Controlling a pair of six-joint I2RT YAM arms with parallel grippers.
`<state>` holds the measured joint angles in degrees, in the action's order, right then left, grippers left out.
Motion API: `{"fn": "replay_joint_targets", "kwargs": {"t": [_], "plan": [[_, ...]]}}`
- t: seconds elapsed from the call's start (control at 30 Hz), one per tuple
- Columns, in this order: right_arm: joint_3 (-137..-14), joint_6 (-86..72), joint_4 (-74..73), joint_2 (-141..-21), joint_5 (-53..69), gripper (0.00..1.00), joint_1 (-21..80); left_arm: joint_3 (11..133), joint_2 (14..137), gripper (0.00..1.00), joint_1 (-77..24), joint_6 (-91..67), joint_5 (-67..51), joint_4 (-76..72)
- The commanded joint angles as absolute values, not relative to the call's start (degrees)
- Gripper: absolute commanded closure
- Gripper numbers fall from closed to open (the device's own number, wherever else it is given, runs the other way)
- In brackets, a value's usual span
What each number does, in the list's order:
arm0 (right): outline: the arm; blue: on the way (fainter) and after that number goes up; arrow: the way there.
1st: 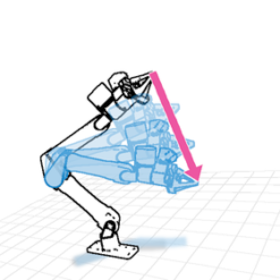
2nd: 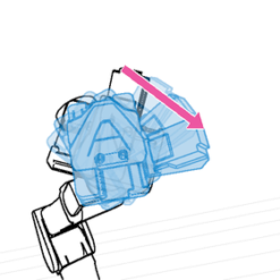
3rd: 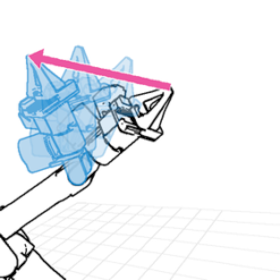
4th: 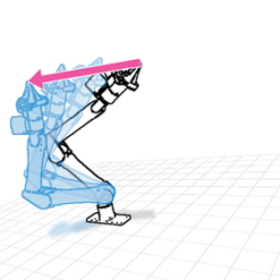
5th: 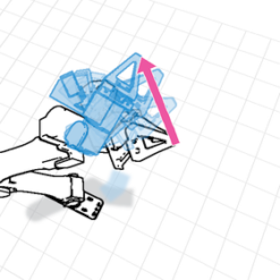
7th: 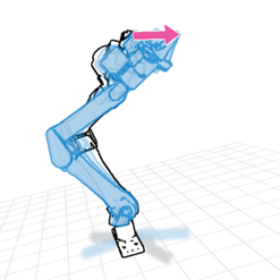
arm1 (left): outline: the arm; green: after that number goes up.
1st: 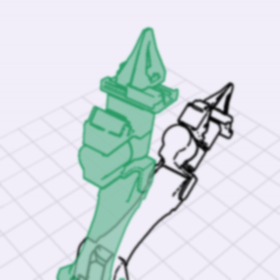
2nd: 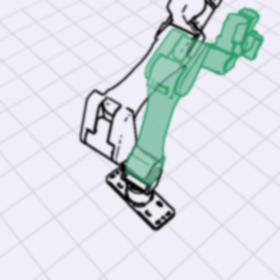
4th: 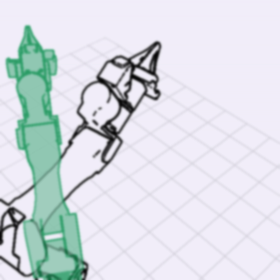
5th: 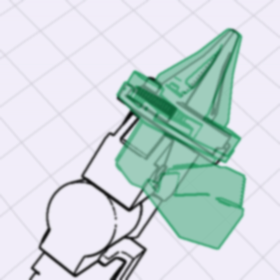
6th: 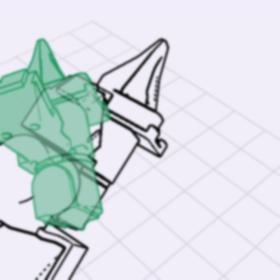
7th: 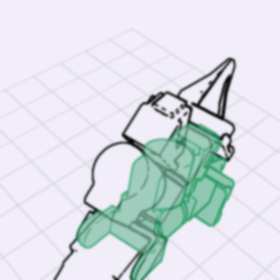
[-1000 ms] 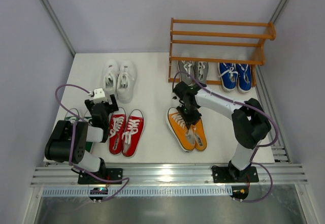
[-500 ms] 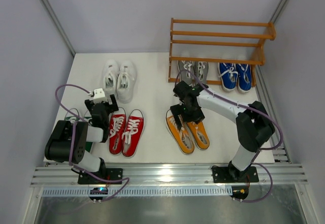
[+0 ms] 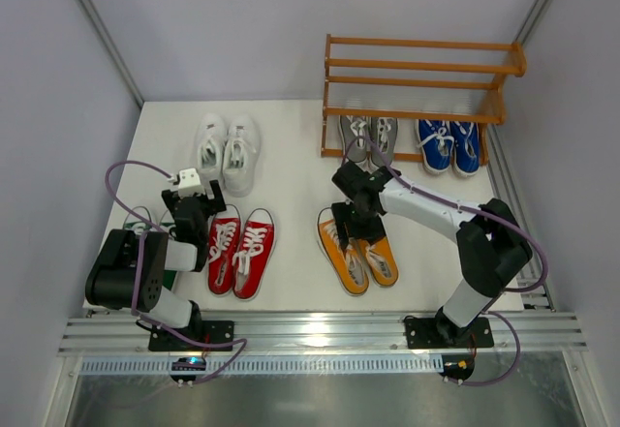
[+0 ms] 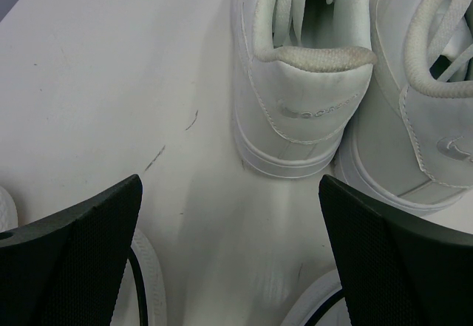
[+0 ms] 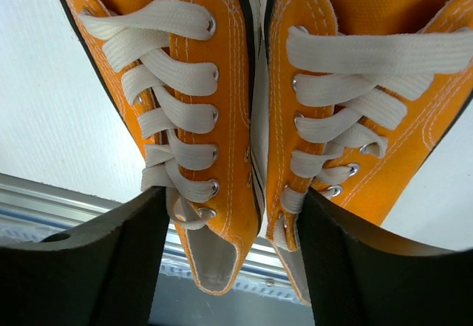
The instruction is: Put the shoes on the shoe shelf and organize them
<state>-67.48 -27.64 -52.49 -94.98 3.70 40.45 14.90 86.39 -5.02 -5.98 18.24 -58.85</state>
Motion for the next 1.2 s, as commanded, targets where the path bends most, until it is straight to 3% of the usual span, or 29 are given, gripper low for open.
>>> {"fn": "replay_joint_targets", "kwargs": {"t": [0.0,0.07,0.13,0.23,0.37,0.57,0.9,1.17], "plan": [[-65.3,-29.6,-51.0,-96.2,6.3,0.37,41.3,16.0,85.3,0.0,-4.9,-6.3,18.8,-61.2],[-64.6,-29.6,-50.2,-96.6,6.4,0.46,41.4,16.0,85.3,0.0,-4.9,-6.3,18.8,-61.2],[-64.3,-29.5,-49.8,-96.6,6.2,0.66,41.4,16.0,85.2,0.0,-4.9,-6.4,18.7,-61.0],[-64.2,-29.6,-49.7,-96.4,6.1,0.71,41.4,16.1,85.2,0.0,-4.9,-6.4,18.7,-61.0],[-64.3,-29.4,-50.9,-95.0,4.7,0.96,41.4,16.0,85.2,0.0,-5.0,-6.4,18.7,-61.0],[-68.6,-26.1,-55.5,-88.4,-2.0,0.96,39.3,16.1,85.3,0.0,-4.9,-6.3,18.8,-61.2],[-83.2,-15.3,-62.2,-81.3,-7.0,0.96,26.2,15.8,85.6,0.0,-5.0,-6.2,18.8,-62.0],[-101.0,-9.2,-62.6,-89.5,-4.4,0.96,12.1,15.9,85.7,0.0,-4.9,-6.2,18.9,-62.2]]}}
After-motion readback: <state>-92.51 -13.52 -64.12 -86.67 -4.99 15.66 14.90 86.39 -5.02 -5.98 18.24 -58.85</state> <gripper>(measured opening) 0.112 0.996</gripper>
